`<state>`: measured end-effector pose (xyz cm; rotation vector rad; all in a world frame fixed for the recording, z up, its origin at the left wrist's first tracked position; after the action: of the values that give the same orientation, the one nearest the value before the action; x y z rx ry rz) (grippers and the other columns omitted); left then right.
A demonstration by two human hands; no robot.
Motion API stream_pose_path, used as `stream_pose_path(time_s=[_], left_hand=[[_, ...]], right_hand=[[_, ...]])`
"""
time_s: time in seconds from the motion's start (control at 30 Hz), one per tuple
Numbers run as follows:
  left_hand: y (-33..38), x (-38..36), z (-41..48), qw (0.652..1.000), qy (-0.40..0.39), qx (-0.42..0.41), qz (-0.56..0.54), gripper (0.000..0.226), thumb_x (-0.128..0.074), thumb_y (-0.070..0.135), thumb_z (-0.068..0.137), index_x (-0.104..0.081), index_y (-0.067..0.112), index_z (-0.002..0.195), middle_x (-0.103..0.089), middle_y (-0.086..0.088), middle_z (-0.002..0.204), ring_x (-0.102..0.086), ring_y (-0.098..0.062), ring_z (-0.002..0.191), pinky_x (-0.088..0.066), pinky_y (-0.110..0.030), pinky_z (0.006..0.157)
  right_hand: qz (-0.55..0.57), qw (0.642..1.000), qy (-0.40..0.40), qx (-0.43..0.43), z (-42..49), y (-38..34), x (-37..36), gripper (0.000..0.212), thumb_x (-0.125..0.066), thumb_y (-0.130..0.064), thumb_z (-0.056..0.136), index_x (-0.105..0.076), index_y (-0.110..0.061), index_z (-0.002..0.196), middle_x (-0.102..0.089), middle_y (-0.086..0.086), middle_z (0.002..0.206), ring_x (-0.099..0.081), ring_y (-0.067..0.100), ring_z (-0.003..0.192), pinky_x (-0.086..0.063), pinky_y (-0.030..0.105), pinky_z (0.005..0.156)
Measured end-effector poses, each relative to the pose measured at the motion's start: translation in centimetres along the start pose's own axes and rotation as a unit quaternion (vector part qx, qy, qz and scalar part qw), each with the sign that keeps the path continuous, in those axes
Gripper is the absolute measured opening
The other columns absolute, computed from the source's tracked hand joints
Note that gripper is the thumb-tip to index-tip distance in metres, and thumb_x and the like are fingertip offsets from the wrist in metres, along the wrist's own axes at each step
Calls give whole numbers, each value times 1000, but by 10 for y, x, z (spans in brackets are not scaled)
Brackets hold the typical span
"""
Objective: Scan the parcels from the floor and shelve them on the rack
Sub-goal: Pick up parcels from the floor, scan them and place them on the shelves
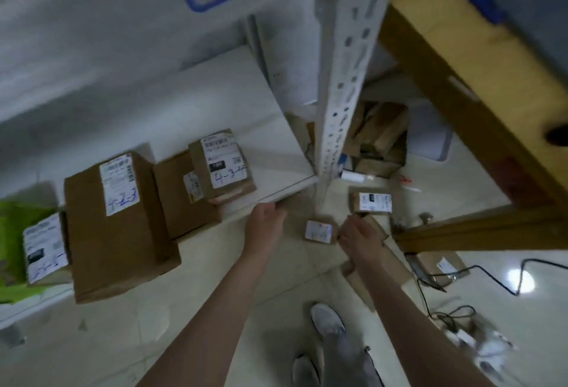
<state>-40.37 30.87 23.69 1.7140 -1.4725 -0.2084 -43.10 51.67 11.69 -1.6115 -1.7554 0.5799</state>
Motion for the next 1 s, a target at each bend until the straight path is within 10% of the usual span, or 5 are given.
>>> stream_pose_path(time_s=[0.53,1.0], left_hand=[[-110,-228,-56,957,-217,10,194,33,-59,21,95,-42,22,67,-48,-11,82,-54,-25,83,-42,-36,73],[-216,-318,6,938,-207,-29,277,19,-63,26,93,-54,12,83,-54,-7,75,-50,-25,72,-39,-35,71]], right_hand=[[161,946,240,-146,-44,222,213,29,-65,-17,92,-62,-9,120,-67,10,99,-67,27,85,-54,38,72],[225,935,208,-177,51,327,229,41,-66,-17,90,-57,-6,129,-65,7,94,-64,29,89,-54,40,80]])
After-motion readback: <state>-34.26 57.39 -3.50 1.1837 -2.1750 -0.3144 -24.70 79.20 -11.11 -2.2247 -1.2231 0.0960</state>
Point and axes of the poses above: each hand's wrist, its own z-axis towards the middle knuckle, its own x-axis out of the back of the hand, y = z × x, the point moved 4 cm from there along z, towards the middle knuckle
